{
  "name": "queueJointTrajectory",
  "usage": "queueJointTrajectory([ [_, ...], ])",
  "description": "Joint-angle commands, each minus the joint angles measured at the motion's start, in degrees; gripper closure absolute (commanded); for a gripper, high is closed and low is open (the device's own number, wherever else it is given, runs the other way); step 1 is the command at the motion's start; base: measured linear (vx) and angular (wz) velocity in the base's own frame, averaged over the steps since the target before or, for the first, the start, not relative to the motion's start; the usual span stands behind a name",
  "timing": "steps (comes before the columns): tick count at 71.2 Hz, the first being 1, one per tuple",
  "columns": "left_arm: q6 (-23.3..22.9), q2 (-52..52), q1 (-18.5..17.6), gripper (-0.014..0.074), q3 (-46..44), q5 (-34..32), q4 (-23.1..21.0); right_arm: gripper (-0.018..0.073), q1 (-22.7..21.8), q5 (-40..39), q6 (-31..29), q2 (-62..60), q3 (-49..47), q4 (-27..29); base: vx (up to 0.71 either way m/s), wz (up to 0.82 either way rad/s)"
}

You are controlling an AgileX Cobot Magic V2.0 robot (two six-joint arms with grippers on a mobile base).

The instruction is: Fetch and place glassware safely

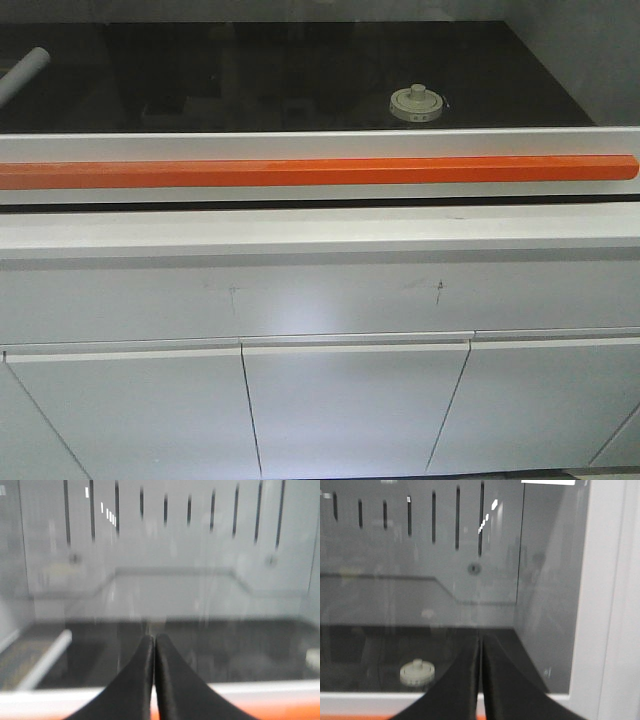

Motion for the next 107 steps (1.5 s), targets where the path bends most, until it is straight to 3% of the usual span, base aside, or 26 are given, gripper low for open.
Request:
queueJointTrajectory([
  [1, -0.16, 3.55, -0.36, 0.0603, -1.91, -0.61, -0.12, 0.0563, -0.45, -3.54, 0.32, 4.67, -1.90, 0.00, 0.00, 0.00],
  [14, -0.16, 9.03, -0.36, 0.0603, -1.91, 6.98, -0.12, 0.0563, -0.45, 4.20, 3.21, 10.25, -1.55, 1.78, 0.00, 0.00],
  [21, -0.16, 10.84, -0.36, 0.0603, -0.68, 7.60, -0.19, 0.0563, -0.45, 0.76, 3.34, 10.76, 2.69, 2.89, 0.00, 0.00],
  [30, -0.71, 11.06, -0.36, 0.0603, 5.69, -1.43, -0.60, 0.0563, -0.45, -12.12, 3.34, 10.56, 12.11, 3.19, 0.00, 0.00],
  [39, -0.66, 11.06, -0.36, 0.0603, 14.42, -15.31, -0.55, 0.0562, -0.45, -23.73, 3.28, 10.56, 20.80, 1.74, 0.00, 0.00],
  [45, -0.66, 11.13, -0.36, 0.0603, 20.02, -25.71, -0.55, 0.0561, -0.45, -29.01, 2.93, 10.56, 24.17, -3.01, 0.00, 0.00],
  [51, -0.71, 11.13, -0.36, 0.0603, 24.09, -33.29, -0.61, 0.0560, 0.14, -28.83, 3.75, 11.08, 24.73, -9.65, 0.00, 0.00],
  [58, -0.71, 11.13, -0.36, 0.0603, 25.42, -35.07, -0.61, 0.0560, 2.40, -29.51, 5.46, 12.87, 24.41, -13.06, 0.00, 0.00],
  [74, -0.42, 12.90, -0.36, 0.0603, 25.42, -37.33, -1.56, 0.0560, 3.83, -37.51, 11.16, 20.91, 24.41, -11.67, 0.00, 0.00],
  [81, -0.27, 16.77, -0.36, 0.0603, 25.42, -39.50, -3.83, 0.0560, 3.83, -43.38, 11.16, 24.37, 24.41, -11.09, 0.00, 0.00],
  [96, 1.40, 23.59, -0.36, 0.0603, 25.23, -49.50, -3.47, 0.0560, 3.83, -50.94, 11.16, 30.85, 24.41, -10.40, 0.00, 0.00],
  [107, 2.09, 27.20, -0.36, 0.0603, 22.84, -48.34, -2.87, 0.0560, 3.83, -53.56, 11.16, 36.41, 22.28, -10.50, 0.00, 0.00],
])
